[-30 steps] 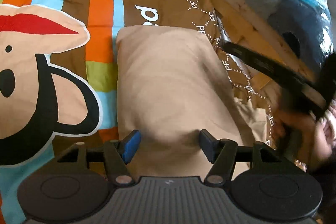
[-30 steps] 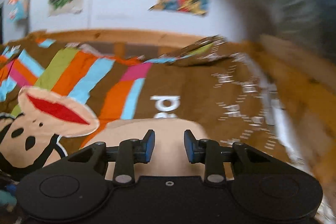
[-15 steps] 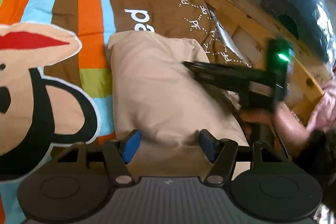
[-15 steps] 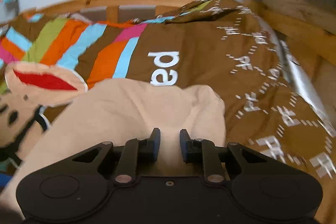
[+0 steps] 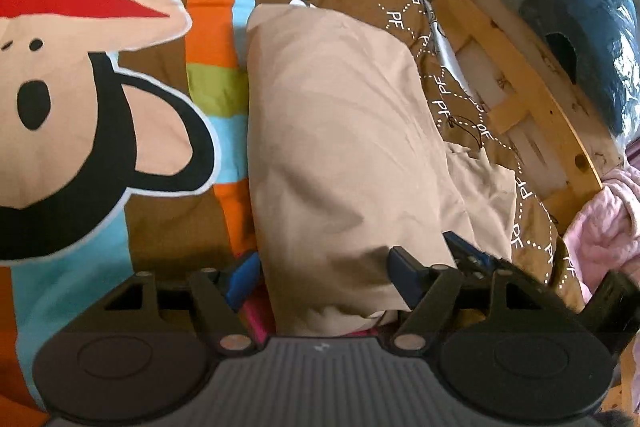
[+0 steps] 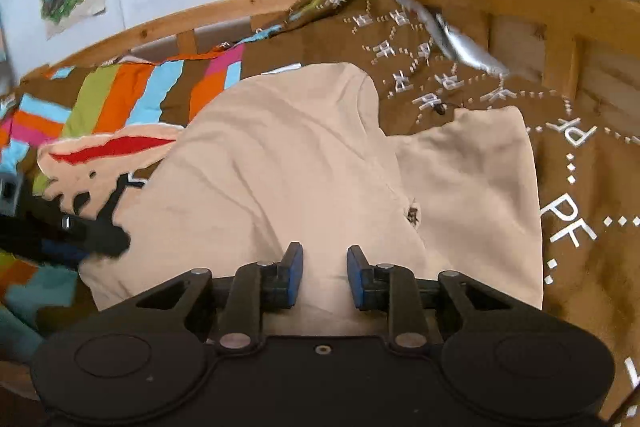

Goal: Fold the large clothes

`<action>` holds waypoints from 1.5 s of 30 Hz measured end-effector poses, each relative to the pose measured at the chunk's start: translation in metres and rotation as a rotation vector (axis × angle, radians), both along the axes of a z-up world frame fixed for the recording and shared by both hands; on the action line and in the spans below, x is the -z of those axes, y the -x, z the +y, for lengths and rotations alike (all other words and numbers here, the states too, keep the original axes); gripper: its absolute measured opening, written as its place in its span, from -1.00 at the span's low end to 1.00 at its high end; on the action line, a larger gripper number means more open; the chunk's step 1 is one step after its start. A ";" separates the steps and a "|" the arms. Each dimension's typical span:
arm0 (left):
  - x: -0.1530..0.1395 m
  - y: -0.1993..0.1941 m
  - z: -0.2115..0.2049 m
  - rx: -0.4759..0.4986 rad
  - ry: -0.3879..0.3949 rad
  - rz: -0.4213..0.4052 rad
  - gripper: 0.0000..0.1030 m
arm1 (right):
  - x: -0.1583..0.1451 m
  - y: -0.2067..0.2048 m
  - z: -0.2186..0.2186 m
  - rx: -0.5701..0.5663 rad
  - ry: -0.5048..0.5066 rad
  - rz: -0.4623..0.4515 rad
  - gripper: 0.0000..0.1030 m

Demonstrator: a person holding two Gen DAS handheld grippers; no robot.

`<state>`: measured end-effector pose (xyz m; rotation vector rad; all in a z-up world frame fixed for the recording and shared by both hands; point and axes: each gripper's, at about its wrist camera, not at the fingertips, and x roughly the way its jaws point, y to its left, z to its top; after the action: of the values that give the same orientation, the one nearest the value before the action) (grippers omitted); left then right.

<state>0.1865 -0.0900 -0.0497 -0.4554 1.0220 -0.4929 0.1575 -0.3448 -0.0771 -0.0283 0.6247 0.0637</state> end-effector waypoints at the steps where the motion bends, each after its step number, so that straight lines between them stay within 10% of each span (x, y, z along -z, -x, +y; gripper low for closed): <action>1: 0.000 0.000 0.000 0.002 -0.002 -0.002 0.45 | 0.002 0.001 0.005 -0.017 0.042 -0.014 -0.48; 29: -0.005 -0.003 -0.005 0.002 -0.055 0.003 0.71 | 0.006 0.003 -0.004 -0.001 0.003 -0.038 -0.46; 34: -0.003 -0.003 0.007 -0.007 0.007 -0.035 0.77 | -0.023 0.002 -0.020 0.027 -0.061 -0.083 0.50; 45: 0.013 -0.042 0.035 -0.088 0.194 -0.069 0.88 | -0.036 -0.040 -0.088 0.132 -0.091 -0.015 0.62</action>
<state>0.2282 -0.0554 -0.0630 -0.6487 0.8876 -0.5275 0.1979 -0.4328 -0.0408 0.1003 0.6066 -0.0354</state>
